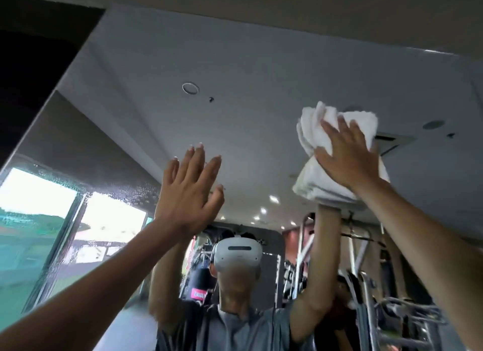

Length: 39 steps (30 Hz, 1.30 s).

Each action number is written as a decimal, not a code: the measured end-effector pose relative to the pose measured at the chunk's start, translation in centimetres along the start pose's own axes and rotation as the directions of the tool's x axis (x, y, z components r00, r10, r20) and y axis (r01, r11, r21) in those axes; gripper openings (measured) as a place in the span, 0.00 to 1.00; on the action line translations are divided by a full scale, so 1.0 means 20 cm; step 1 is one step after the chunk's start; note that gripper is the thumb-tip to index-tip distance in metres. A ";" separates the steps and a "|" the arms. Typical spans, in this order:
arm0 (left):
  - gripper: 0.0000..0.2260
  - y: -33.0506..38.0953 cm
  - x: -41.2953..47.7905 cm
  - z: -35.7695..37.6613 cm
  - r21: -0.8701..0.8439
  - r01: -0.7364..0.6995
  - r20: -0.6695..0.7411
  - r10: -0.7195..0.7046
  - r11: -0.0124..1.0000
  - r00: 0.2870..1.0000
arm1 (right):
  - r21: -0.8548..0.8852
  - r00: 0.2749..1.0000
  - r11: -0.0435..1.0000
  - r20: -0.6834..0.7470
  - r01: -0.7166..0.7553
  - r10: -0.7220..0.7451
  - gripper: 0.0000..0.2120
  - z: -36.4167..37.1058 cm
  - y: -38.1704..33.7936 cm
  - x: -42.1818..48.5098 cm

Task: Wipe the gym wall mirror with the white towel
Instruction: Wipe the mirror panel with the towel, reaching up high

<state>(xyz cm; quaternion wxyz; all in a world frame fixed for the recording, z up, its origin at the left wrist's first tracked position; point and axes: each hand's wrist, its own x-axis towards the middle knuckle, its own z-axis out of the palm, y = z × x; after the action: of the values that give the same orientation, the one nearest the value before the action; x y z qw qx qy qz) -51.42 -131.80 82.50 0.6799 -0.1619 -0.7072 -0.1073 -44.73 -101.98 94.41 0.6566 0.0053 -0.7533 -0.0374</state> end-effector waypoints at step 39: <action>0.31 -0.43 -0.33 -0.06 0.026 -0.148 0.019 0.148 0.989 0.989 | -0.023 0.980 0.997 -0.187 -0.071 0.066 0.29 0.14 -0.84 0.15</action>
<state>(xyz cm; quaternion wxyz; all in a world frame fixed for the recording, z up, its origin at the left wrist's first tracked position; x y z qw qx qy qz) -53.36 -140.71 76.64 0.6820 -0.2055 -0.7004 -0.0456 -48.60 -118.75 95.94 0.7251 -0.0266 -0.6877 -0.0252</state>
